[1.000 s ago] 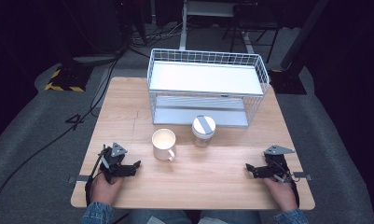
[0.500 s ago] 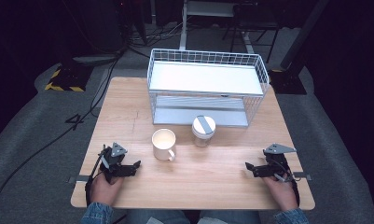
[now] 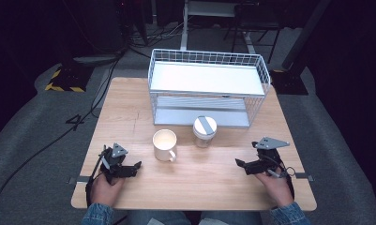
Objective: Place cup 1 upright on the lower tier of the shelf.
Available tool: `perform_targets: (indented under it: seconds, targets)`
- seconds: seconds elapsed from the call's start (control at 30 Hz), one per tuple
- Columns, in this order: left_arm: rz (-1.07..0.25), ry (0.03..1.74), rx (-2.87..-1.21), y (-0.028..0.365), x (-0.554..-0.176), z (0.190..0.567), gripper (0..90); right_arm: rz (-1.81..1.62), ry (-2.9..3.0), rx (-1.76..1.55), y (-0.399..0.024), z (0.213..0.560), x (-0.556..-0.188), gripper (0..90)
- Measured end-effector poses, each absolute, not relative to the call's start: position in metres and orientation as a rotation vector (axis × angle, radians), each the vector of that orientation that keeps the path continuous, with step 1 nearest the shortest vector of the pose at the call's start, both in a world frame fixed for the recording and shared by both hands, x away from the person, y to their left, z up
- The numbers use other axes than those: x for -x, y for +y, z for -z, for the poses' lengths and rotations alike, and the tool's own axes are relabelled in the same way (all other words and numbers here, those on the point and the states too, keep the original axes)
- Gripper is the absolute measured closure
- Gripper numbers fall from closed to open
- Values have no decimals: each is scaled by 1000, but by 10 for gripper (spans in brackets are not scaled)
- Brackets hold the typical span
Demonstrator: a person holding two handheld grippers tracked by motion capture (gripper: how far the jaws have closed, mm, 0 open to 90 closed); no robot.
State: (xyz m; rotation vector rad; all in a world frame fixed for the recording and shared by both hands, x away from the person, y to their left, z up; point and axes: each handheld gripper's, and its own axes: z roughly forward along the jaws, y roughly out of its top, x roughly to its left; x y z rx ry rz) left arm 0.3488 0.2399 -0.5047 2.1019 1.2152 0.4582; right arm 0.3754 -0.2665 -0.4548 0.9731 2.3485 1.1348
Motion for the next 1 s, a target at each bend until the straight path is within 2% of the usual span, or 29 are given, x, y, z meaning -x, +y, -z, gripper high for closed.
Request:
perform_targets:
  seconds: [0.43,1.0]
  targets:
    - [-459,1218,-2100,240,-349,505,146,-1185,2396,-870,-215,440,-404,0]
    - [-459,1224,-2097,240,-348,505,146,-1222,2399,-809,-167,444,-440,0]
